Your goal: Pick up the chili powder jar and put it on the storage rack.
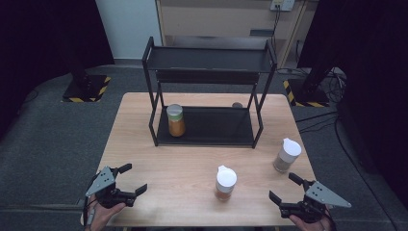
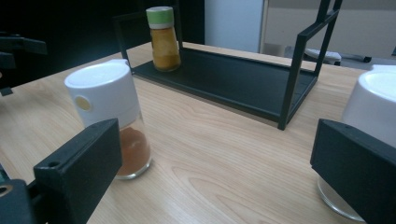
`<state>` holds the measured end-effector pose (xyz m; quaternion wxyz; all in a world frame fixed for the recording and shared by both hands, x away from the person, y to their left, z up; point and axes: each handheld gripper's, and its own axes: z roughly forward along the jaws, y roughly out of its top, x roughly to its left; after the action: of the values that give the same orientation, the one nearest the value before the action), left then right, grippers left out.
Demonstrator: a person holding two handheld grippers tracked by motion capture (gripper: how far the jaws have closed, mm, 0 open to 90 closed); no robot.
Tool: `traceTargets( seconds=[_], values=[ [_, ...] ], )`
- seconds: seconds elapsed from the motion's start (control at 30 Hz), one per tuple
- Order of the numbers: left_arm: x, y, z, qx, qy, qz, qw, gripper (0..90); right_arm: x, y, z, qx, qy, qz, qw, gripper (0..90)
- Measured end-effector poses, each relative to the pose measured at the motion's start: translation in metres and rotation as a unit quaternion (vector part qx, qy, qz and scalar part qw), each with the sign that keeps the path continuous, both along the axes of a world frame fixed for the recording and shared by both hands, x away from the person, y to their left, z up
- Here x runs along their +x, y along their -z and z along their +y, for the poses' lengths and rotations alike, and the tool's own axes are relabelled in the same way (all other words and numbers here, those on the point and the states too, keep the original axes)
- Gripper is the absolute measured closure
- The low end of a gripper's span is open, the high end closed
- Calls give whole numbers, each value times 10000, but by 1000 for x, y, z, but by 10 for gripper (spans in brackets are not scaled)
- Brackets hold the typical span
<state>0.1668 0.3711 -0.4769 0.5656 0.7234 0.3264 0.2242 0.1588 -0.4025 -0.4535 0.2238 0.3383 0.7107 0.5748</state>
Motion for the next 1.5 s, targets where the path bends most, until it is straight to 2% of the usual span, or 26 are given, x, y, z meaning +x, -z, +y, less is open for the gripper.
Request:
traceTargets(
  seconds=[0.17, 0.33, 0.63, 1.5],
  values=[
    [0, 0, 0, 3, -2, -1, 10000, 4, -1, -10, 7, 23, -92, -17, 10000, 21],
    [0, 0, 0, 15, 4, 29, 10000, 3, 1, -21, 16, -57, -246, -33, 9997, 22],
    [0, -1, 0, 20, 11, 32, 10000, 3, 11, -35, 36, -162, -554, 1, 9983, 22],
    [0, -1, 1, 1, 39, 46, 10000, 5, 39, -47, 84, -403, -1019, 215, 9937, 26]
  ],
)
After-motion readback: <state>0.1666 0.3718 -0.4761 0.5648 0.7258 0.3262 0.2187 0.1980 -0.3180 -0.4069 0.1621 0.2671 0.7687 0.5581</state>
